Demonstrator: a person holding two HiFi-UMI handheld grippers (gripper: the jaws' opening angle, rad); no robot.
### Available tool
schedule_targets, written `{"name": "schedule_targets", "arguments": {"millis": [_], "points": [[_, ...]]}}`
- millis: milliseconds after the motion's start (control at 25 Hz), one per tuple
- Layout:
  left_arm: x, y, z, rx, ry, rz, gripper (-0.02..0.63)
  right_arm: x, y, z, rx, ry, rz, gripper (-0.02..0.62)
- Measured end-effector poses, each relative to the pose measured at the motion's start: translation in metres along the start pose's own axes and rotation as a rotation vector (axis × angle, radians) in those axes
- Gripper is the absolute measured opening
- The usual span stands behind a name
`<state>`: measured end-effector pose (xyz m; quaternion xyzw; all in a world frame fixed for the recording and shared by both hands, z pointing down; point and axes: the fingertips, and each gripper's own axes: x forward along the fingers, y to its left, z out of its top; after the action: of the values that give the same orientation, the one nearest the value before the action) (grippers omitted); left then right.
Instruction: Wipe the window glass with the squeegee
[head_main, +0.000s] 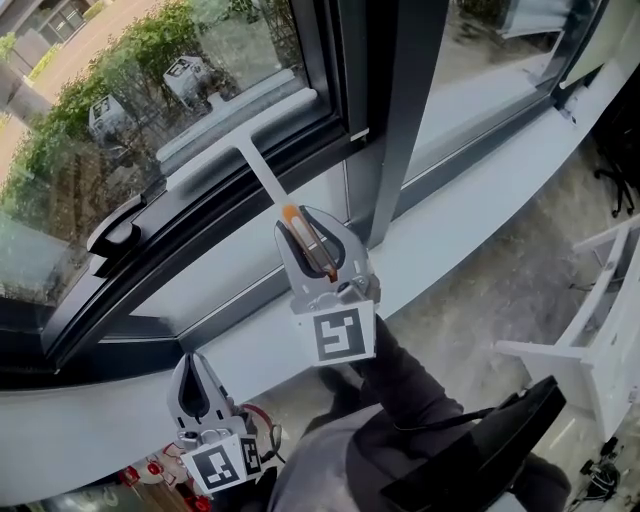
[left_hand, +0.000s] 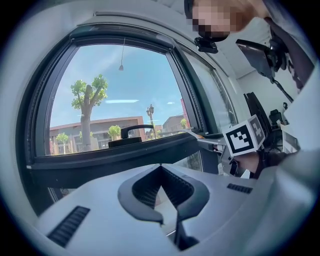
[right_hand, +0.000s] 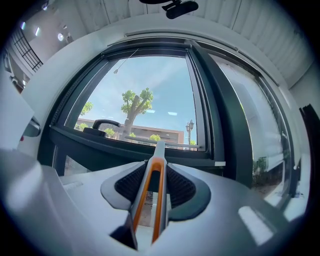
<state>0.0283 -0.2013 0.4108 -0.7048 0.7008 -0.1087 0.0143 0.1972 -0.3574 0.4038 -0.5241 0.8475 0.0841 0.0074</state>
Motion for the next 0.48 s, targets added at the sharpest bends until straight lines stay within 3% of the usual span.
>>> {"name": "schedule_targets", "arguments": {"millis": [240,480], "points": [[-0.002,-0.003,-0.007,0.004,0.017,0.001,0.000,-0.001,0.001,-0.007,0.015,0.007,0.010,0.130],[-0.008,0.002,0.007,0.007,-0.020,0.028,0.000,-0.005,0.000,0.000,0.037,-0.026,0.003,0.130]]}}
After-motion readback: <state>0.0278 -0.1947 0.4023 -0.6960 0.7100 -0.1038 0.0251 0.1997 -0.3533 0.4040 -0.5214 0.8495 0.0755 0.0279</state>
